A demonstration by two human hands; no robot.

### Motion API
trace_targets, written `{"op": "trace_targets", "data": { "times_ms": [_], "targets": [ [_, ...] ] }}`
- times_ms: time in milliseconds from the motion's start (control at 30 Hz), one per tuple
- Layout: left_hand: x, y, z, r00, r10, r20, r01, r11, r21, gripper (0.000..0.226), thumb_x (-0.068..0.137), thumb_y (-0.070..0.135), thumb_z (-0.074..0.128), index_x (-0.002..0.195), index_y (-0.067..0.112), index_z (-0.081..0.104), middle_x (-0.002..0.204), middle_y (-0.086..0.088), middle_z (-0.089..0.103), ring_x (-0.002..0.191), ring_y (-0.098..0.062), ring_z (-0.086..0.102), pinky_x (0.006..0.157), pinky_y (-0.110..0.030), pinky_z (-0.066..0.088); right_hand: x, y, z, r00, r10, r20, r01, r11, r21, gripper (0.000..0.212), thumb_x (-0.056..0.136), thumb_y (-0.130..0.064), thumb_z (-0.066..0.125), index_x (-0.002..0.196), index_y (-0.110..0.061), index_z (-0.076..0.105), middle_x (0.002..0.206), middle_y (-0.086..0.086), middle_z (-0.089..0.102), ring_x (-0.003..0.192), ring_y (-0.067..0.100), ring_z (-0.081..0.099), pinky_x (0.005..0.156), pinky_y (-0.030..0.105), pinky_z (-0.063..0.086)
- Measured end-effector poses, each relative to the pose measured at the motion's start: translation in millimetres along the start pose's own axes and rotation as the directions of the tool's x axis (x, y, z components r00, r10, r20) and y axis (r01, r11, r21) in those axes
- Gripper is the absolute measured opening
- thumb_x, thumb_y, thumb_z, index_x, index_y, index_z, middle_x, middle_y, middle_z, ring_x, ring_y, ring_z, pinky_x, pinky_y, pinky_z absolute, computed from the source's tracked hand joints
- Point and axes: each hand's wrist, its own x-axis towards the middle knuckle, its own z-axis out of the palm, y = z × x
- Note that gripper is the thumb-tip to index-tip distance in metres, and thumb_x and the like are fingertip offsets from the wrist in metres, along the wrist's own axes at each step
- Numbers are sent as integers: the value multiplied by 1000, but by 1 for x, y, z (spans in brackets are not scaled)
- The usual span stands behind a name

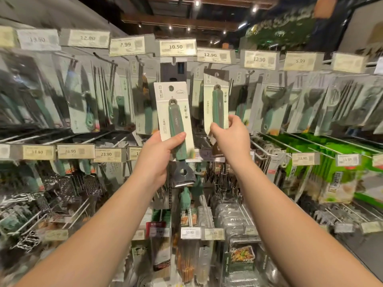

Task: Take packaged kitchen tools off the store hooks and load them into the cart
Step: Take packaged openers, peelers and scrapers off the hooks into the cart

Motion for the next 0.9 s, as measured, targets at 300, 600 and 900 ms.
{"op": "trace_targets", "data": {
  "times_ms": [300, 600, 900],
  "targets": [
    [-1, 7, 1, 1000, -3, 4, 3, 999, -37, 30, 90, 9, 69, 119, 15, 65, 104, -1, 78, 93, -16, 75, 76, -33, 59, 34, -11, 14, 996, -65, -58, 62, 996, -60, 73, 89, -37, 61, 152, -11, 37, 135, 6, 60, 74, 8, 64, 62, 28, 50],
    [0, 7, -3, 1000, -13, -10, 12, 999, -30, 29, 90, 9, 69, 119, 14, 66, 102, 0, 78, 85, -12, 74, 61, -24, 57, 55, -3, 35, 998, -48, -26, 42, 980, -193, 57, 91, -36, 61, 137, -6, 49, 114, 6, 64, 87, 22, 61, 66, 34, 49],
    [-1, 5, -10, 1000, -10, -7, 9, 1000, -29, 28, 91, 9, 68, 118, 17, 66, 103, 2, 78, 84, -9, 74, 65, -25, 56, 87, -4, 58, 999, 19, 26, -8, 935, -356, 32, 93, -35, 61, 106, -7, 55, 85, 5, 63, 77, 27, 65, 54, 32, 48]
  ]
}}
